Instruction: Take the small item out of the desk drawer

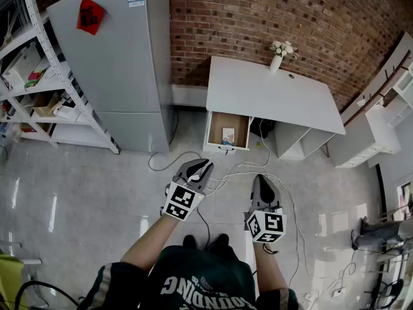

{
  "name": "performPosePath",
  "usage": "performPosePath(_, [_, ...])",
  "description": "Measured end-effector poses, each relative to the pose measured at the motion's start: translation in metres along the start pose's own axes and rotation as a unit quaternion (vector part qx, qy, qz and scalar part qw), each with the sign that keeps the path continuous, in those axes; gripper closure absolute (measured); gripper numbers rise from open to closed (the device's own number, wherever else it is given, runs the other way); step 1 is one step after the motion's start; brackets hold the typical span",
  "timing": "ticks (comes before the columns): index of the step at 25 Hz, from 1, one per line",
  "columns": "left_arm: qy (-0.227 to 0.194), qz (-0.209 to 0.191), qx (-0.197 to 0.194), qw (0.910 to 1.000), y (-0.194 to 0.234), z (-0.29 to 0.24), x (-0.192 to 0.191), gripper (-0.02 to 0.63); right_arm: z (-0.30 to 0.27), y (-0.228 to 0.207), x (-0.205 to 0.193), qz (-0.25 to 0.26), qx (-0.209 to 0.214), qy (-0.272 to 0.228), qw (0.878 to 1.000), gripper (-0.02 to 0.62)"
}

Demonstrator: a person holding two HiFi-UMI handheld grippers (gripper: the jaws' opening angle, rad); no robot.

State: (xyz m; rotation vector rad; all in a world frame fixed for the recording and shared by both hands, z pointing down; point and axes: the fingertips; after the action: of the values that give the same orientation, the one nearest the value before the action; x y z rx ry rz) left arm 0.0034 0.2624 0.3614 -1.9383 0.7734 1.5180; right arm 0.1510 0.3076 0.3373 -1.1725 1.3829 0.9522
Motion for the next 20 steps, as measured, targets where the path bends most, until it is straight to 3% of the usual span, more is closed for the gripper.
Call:
performPosePath(6, [-0.012, -0.001, 0.000, 0.9999, -0.004, 0.006, 0.005, 0.581, 0.006, 0.001, -0.004, 0.001, 0.002, -0.002, 1.000, 0.571])
performPosePath(20, [-0.003, 0.002, 0.003, 1.0000, 0.005, 0.014, -0.009, 0.584, 0.000, 0.012, -0.020, -0.006, 0.011, 0.014, 1.000, 0.571])
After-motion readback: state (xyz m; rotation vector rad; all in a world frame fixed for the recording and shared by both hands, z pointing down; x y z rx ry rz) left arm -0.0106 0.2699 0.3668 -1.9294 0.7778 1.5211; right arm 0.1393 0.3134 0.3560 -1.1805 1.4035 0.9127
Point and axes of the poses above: the fingertips, and each gripper's own axes: z backward along the fingers, y to its left, x out of its top, and after that the axes turned 1 degree about y, right-handed
